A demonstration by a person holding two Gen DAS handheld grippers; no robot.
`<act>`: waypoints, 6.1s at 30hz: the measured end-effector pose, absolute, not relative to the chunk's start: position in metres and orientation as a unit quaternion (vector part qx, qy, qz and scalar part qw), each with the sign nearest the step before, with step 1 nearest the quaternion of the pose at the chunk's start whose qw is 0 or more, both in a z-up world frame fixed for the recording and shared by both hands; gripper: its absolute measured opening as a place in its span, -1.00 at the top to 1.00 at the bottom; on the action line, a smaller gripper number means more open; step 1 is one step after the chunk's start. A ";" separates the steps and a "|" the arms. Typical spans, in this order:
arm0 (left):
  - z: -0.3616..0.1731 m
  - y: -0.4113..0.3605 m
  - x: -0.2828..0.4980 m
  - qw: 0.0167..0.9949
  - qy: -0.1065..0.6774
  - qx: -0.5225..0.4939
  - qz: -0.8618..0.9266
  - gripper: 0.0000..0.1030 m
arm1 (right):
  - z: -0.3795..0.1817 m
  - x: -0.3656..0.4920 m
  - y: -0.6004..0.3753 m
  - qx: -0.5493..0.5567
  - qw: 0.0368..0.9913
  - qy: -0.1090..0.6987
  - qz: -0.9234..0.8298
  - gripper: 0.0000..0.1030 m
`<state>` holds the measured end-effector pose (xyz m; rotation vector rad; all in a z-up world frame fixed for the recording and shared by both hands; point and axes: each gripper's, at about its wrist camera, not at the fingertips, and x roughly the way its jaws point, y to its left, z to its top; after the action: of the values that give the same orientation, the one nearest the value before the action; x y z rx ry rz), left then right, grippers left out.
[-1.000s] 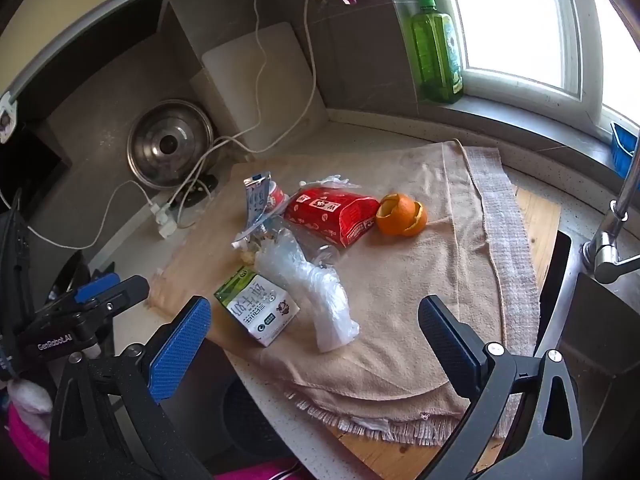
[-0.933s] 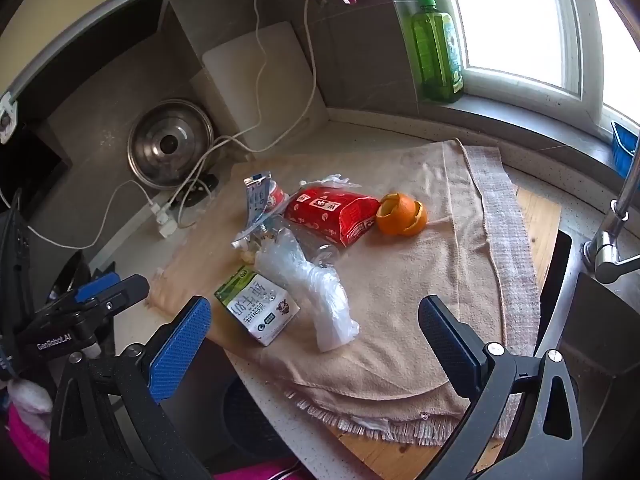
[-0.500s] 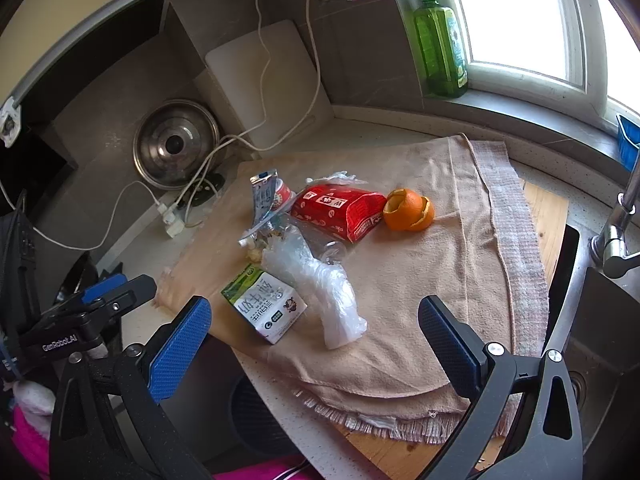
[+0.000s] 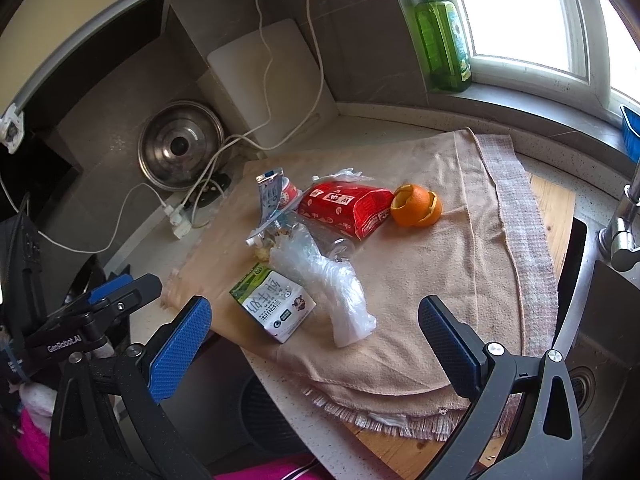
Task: Collect trash
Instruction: 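Move both tools toward the trash items on the towel, then grasp the clear plastic bag with the right tool while the left tool grasps the green milk carton, then carry the milk carton in the left tool while the right tool carries the bag to the blue basket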
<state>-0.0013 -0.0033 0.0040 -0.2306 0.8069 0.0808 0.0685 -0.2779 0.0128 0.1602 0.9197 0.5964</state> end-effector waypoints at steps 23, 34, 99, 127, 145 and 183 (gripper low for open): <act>0.004 -0.004 -0.001 0.912 0.392 -0.113 0.039 -1.00 | 0.011 0.070 -0.274 0.087 0.842 0.443 0.297 -0.94; 0.003 -0.003 -0.001 0.912 0.392 -0.114 0.039 -1.00 | 0.010 0.070 -0.273 0.091 0.838 0.446 0.302 -0.88; -0.105 0.017 0.078 0.797 0.524 -0.283 0.103 -1.00 | -0.089 0.181 -0.209 -0.052 0.706 0.574 0.411 0.40; -0.133 -0.006 0.127 0.788 0.553 -0.233 0.140 -0.61 | -0.092 0.169 -0.273 0.008 0.729 0.588 0.351 0.33; -0.128 -0.012 0.124 0.794 0.564 -0.209 0.085 -0.48 | -0.097 0.166 -0.245 -0.034 0.724 0.587 0.360 0.43; -0.120 0.087 -0.053 0.815 0.522 -0.238 0.075 -0.34 | -0.077 0.018 -0.206 0.008 0.734 0.578 0.358 0.51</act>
<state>-0.0535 0.0868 -0.1196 -0.5068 1.1143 0.1594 0.0179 -0.2061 -0.0774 0.0185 1.2701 0.7871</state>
